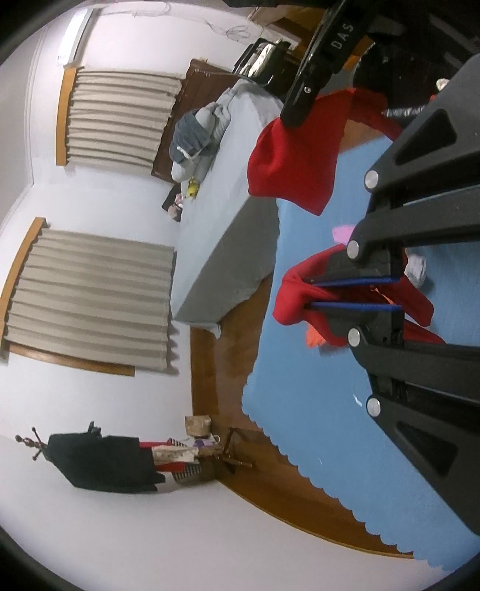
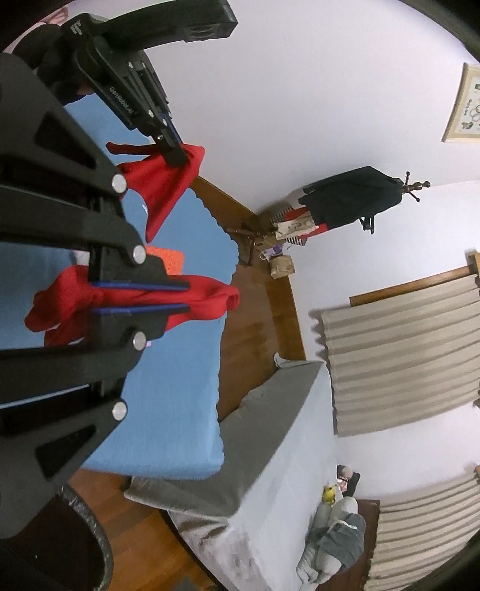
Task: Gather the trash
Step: 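Lift the red cloths and carry them over the bin with both tools, then open both tools over the bin to drop the red cloths, then grasp the grey sock with the left tool while the right tool grasps the pink paper bag, then carry the grey sock and pink bag over the bin with both tools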
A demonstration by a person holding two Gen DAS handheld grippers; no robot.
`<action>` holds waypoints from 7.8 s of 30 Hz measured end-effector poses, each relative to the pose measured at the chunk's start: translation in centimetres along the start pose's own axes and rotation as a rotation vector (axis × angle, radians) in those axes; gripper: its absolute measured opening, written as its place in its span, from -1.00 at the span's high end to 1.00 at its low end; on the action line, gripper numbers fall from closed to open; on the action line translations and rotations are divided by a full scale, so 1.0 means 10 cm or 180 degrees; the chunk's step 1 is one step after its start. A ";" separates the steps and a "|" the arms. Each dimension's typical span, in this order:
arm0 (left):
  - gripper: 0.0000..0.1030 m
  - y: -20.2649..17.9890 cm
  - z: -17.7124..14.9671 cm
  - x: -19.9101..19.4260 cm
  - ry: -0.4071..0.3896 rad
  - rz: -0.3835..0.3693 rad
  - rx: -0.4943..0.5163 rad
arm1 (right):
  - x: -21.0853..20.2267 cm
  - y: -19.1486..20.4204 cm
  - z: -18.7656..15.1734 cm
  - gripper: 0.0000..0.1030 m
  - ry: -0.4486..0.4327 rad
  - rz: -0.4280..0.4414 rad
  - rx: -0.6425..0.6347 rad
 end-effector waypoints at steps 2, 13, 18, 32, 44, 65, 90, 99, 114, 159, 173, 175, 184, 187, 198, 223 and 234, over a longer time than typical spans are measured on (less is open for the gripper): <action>0.86 -0.10 0.02 -0.01 0.0000 -0.0045 0.0028 | -0.09 -0.05 -0.01 0.88 -0.0023 -0.0028 0.0020; 0.86 -0.79 0.06 -0.04 0.0007 -0.0388 0.0202 | -0.60 -0.41 -0.04 0.88 -0.0166 -0.0238 0.0110; 0.86 -1.08 0.05 -0.03 0.0013 -0.0537 0.0262 | -0.84 -0.65 -0.09 0.88 -0.0221 -0.0381 0.0180; 0.86 -1.86 -0.10 -0.02 0.0136 -0.1009 0.0472 | -1.39 -1.31 -0.30 0.88 -0.0345 -0.0847 0.0283; 0.86 -2.46 -0.21 0.02 0.0226 -0.1328 0.0697 | -1.74 -1.91 -0.60 0.88 -0.0335 -0.1229 0.0474; 0.86 -3.17 -0.61 0.32 0.0522 -0.1821 0.0884 | -1.91 -2.44 -1.07 0.88 -0.0096 -0.1644 0.0668; -0.59 -2.76 -0.70 0.68 0.0644 -0.1555 0.0771 | -1.83 -2.64 -1.24 -0.90 -0.0111 -0.1996 0.0763; -0.85 -1.84 -0.50 0.44 0.0416 -0.0875 0.0562 | -1.59 -2.35 -1.08 -0.90 -0.0108 -0.1741 0.0727; -0.84 -0.31 -0.70 0.53 0.0468 0.0044 0.0126 | -0.55 -1.50 -0.96 -0.90 0.0084 -0.1264 0.0470; 0.07 0.44 -0.80 0.58 0.0671 0.0281 -0.0158 | 0.70 -0.50 -0.79 -0.90 0.0388 -0.0794 0.0074; 0.07 0.93 -0.68 0.58 0.0556 0.0408 -0.0219 | 1.44 0.22 -0.90 -0.89 0.0691 -0.0595 -0.0149; 0.07 0.99 -0.70 0.58 0.0556 0.0417 -0.0247 | 1.53 0.26 -0.93 -0.84 0.0744 -0.0598 -0.0166; 0.07 1.03 -0.74 0.61 0.0562 0.0421 -0.0278 | 1.72 0.26 -1.01 0.31 0.1021 -0.0437 -0.0127; 0.07 1.02 -0.75 0.62 0.0563 0.0403 -0.0268 | 1.68 0.22 -1.02 0.76 0.1070 -0.0363 -0.0058; 0.07 0.76 -0.71 0.61 0.0527 0.0263 -0.0190 | 1.25 0.05 -0.91 0.89 0.0894 -0.0289 0.0034; 0.07 -0.32 -0.35 0.32 0.0381 -0.0112 0.0148 | 0.07 -0.48 -0.51 0.89 0.0367 -0.0458 0.0157; 0.07 -0.86 -0.29 0.25 0.0369 -0.0338 0.0295 | -0.44 -0.79 -0.46 0.89 0.0168 -0.0648 0.0193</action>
Point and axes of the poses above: each gripper's, at about its wrist camera, not at the fingertips, and x roughly the way its jaws point, y to its left, z to its top, the point moved 3 cm from there along x, roughly the way its jaws point, and after that the axes turned 14 degrees about -z, right-handed, at the moved point
